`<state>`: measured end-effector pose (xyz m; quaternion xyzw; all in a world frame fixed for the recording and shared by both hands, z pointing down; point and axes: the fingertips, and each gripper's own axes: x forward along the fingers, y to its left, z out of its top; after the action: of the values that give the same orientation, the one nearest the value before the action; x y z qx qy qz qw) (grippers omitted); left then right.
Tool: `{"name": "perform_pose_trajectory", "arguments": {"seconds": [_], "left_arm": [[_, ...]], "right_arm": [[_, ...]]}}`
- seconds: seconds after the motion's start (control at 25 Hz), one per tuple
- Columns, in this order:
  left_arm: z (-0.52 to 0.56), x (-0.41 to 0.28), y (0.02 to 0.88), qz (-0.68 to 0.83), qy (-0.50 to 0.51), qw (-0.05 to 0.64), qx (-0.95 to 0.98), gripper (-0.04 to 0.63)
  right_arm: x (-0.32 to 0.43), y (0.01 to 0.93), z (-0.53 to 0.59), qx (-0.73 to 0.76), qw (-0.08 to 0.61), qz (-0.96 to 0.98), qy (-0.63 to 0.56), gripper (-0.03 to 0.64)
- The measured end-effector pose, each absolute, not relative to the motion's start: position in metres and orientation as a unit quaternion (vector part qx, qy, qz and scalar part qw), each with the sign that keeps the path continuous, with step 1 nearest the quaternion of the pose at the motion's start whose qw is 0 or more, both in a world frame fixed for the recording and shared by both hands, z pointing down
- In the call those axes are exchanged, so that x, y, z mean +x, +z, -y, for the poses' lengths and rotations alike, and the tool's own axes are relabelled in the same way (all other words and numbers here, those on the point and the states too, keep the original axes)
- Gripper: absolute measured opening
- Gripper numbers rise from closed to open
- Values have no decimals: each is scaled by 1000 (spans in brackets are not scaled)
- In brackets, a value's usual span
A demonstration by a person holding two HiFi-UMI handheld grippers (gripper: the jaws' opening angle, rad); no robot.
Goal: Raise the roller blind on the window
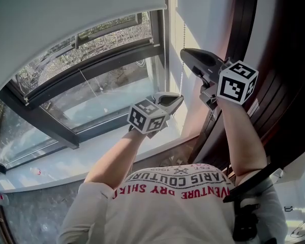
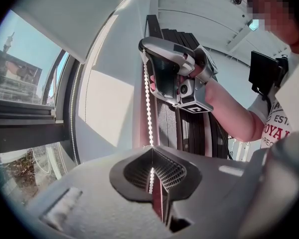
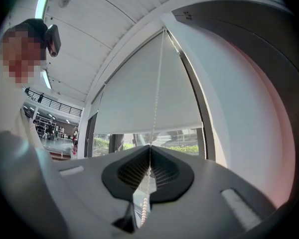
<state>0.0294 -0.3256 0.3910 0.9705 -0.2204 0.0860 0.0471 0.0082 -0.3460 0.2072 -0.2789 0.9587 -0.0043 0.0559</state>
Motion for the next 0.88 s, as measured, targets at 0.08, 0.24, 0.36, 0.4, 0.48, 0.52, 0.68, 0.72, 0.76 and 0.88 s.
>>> {"name": "perform_pose_trajectory", "arguments": {"seconds": [0.08, 0.24, 0.36, 0.4, 0.48, 0.52, 0.68, 0.72, 0.76, 0.88], "left_arm": [[325, 30, 399, 220, 95, 50, 970, 6], [326, 28, 423, 224, 109, 64, 966, 6], [325, 25, 442, 224, 126, 68, 964, 6], [324, 24, 450, 224, 132, 70, 963, 6], [323, 22, 466, 224, 143, 79, 961, 6], [322, 20, 475, 224, 150, 85, 959, 6], [317, 17, 513, 226, 180, 104, 952, 7], [315, 16, 521, 226, 187, 107, 950, 6], [313, 16, 529, 226, 193, 112, 948, 6], [302, 17, 551, 219, 207, 141, 943, 8]], "right_arm": [[7, 216, 347, -281, 41, -959, -1, 9], [6, 239, 349, -286, 26, -958, -9, 9], [5, 259, 348, -295, 6, -956, -7, 9], [4, 266, 347, -298, -5, -954, -4, 9], [1, 282, 345, -301, -26, -953, -5, 9], [-1, 292, 344, -301, -36, -953, -8, 9], [-4, 331, 341, -298, -68, -952, -29, 9], [-5, 339, 340, -297, -74, -951, -35, 9], [-5, 347, 338, -295, -80, -951, -40, 9], [-7, 369, 332, -292, -105, -949, -48, 8]]}}
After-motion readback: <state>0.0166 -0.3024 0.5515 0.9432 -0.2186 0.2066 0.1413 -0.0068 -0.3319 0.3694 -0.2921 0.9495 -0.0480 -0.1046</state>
